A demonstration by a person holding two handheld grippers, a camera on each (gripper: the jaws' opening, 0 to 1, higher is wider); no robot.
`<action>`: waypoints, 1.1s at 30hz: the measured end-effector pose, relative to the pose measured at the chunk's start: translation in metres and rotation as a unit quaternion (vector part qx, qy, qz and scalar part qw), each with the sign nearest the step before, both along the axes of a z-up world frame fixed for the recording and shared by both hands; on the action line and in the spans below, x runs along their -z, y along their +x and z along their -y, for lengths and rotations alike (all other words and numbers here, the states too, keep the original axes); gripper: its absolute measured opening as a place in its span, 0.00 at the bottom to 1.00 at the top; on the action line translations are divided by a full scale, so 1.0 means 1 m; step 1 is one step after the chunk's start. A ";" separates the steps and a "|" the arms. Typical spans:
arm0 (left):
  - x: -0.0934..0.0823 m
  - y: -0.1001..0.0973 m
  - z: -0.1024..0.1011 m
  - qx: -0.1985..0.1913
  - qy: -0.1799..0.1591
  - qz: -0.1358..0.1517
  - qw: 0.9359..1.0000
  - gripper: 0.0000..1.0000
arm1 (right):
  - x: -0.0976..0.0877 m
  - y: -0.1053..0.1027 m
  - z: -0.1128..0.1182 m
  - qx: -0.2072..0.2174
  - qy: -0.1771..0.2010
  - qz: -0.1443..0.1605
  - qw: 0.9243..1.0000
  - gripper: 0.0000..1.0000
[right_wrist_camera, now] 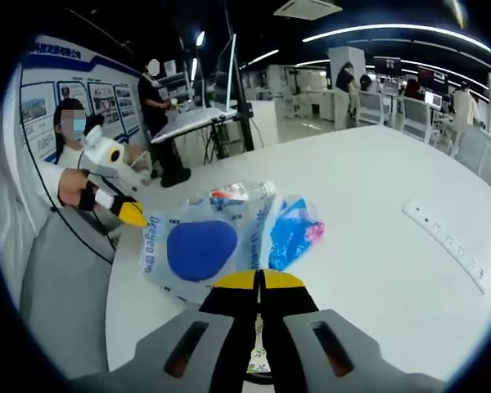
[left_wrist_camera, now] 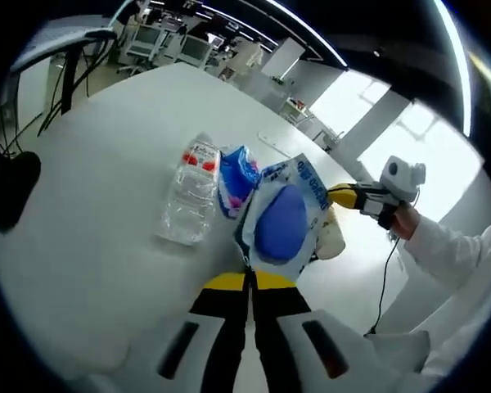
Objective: Arrange the tabletop items into an orderly group along one side of the table until the central work area is clear of visible clutter.
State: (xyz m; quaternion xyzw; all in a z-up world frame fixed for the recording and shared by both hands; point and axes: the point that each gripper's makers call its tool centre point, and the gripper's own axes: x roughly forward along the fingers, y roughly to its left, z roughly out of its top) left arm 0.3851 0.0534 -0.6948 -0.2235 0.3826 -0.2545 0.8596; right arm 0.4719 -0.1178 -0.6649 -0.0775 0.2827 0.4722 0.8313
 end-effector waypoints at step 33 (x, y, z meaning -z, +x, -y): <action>-0.093 0.102 0.115 0.126 -0.036 0.105 0.986 0.00 | -0.069 0.008 0.134 0.206 0.071 0.067 0.974 0.00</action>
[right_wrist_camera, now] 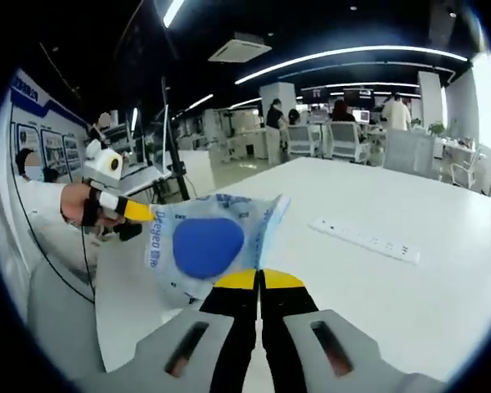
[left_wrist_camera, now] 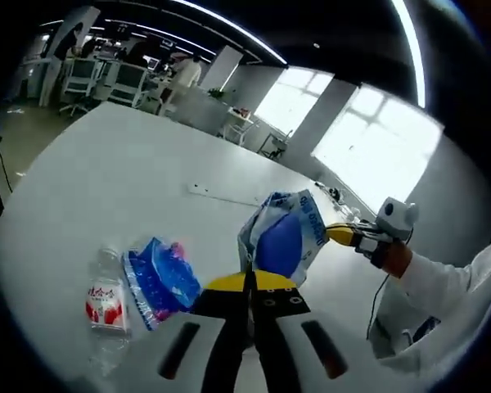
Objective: Arrange the tabletop items into an orderly group along one side of the table until the central work area is clear of visible clutter.
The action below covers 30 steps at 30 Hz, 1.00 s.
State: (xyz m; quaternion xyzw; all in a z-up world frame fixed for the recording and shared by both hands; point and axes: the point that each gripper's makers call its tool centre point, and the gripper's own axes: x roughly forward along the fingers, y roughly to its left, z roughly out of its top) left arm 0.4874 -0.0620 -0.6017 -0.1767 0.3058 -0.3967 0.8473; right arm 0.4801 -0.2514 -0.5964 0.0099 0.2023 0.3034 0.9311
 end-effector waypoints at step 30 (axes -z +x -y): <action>-0.027 0.064 0.116 0.171 0.070 0.061 0.981 0.00 | -0.002 0.005 0.092 0.127 0.044 0.007 0.991 0.00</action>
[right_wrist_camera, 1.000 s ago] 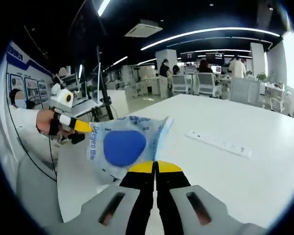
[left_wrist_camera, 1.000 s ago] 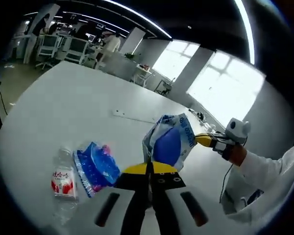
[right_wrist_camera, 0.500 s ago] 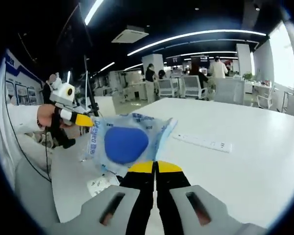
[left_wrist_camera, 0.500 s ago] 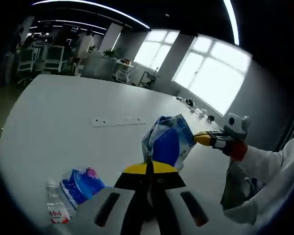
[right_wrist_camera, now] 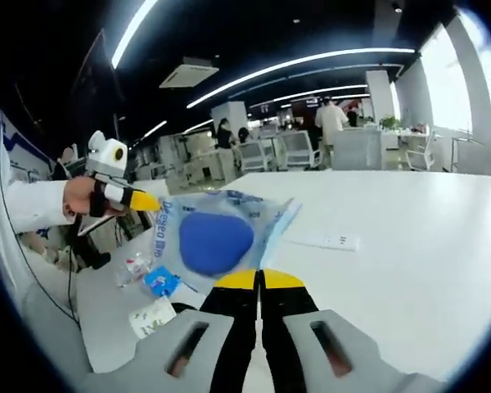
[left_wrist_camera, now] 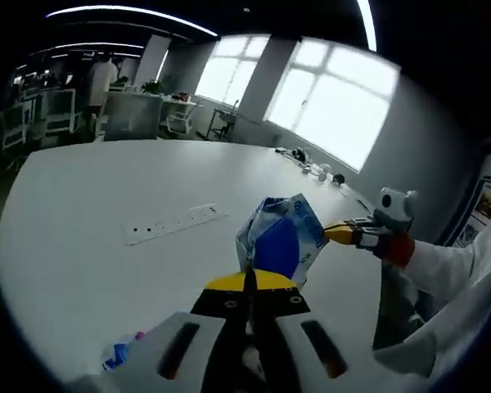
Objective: Arrange the tabletop items into an orderly group along one side of the table until the central work area is clear of visible clutter.
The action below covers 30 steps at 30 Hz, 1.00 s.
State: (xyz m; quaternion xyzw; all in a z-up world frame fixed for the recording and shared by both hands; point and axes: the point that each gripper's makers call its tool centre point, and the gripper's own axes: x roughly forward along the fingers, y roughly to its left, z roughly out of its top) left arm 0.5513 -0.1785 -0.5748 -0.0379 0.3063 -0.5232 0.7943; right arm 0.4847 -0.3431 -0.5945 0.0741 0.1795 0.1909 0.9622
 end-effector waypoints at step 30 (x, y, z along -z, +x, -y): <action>0.121 0.027 0.038 0.001 0.052 -0.128 0.990 0.00 | 0.095 0.004 0.036 0.048 0.025 -0.104 0.993 0.00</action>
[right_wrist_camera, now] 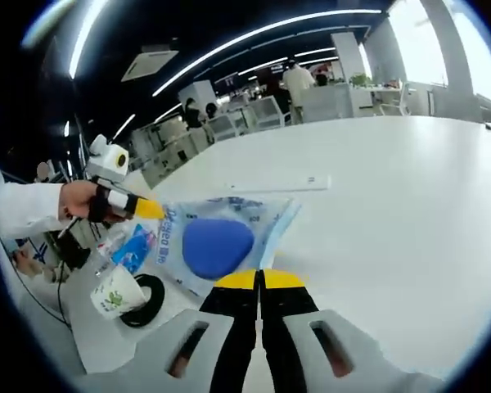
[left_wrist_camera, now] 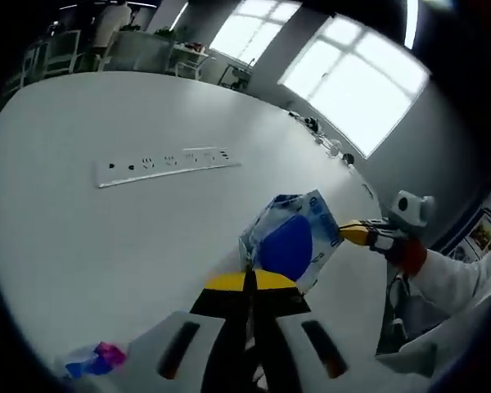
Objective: Arrange the tabletop items into an orderly group along one side of the table until the central work area is clear of visible clutter.
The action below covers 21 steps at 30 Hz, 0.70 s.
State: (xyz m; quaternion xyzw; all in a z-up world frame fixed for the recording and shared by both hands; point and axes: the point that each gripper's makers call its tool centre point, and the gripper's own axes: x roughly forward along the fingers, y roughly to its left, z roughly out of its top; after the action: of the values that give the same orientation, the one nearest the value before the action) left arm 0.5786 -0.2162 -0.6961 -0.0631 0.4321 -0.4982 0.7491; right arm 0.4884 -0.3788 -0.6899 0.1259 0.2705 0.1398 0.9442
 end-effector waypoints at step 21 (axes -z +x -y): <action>0.030 0.010 -0.011 -0.024 0.025 -0.030 0.999 0.00 | 0.024 0.007 -0.008 -0.004 0.019 -0.032 0.999 0.00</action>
State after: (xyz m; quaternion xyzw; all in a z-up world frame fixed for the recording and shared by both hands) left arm 0.5890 -0.2057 -0.7256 -0.0697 0.4656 -0.4664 0.7489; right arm 0.4953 -0.3707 -0.7138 0.1471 0.2982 0.1446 0.9320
